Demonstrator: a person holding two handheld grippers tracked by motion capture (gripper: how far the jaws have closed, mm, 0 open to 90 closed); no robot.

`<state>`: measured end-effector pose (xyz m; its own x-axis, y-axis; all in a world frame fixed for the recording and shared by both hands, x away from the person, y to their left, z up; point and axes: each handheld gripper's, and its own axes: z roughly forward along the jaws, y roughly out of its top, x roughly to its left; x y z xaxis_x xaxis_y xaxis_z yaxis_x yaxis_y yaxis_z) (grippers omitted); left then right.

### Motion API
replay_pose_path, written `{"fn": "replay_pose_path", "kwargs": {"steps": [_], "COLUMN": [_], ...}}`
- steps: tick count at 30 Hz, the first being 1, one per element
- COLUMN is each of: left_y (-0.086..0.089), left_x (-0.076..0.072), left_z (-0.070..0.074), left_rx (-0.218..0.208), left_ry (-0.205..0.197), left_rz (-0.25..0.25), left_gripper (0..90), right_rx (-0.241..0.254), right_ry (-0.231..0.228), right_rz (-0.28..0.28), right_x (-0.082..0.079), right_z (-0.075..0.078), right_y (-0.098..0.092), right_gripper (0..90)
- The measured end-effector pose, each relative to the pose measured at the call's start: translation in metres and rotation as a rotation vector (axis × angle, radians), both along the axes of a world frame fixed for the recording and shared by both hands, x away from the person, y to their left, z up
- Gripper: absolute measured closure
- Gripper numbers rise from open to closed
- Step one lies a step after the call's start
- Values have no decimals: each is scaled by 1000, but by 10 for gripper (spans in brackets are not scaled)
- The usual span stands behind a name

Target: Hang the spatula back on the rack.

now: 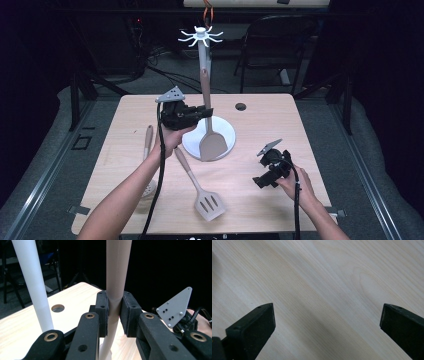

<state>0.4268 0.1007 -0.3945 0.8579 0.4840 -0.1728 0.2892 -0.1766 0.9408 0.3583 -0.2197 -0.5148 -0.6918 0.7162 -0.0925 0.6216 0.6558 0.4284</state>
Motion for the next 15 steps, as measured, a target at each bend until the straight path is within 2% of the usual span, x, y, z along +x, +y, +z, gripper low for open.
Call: {"fn": "replay_pose_path", "kwargs": {"steps": [11, 15], "left_y": [-1, -3], "left_x": [13, 15], "left_z": [16, 21], "left_rx": [10, 31], "left_ry": [-10, -23], "left_rz": [0, -5], "left_gripper": [775, 775], "right_rx": [1, 11], "right_ry": [-1, 5], "right_rz": [4, 9], "right_x": [0, 1], "right_z": [1, 0], "right_y": [1, 2], "right_gripper": [0, 0]}}
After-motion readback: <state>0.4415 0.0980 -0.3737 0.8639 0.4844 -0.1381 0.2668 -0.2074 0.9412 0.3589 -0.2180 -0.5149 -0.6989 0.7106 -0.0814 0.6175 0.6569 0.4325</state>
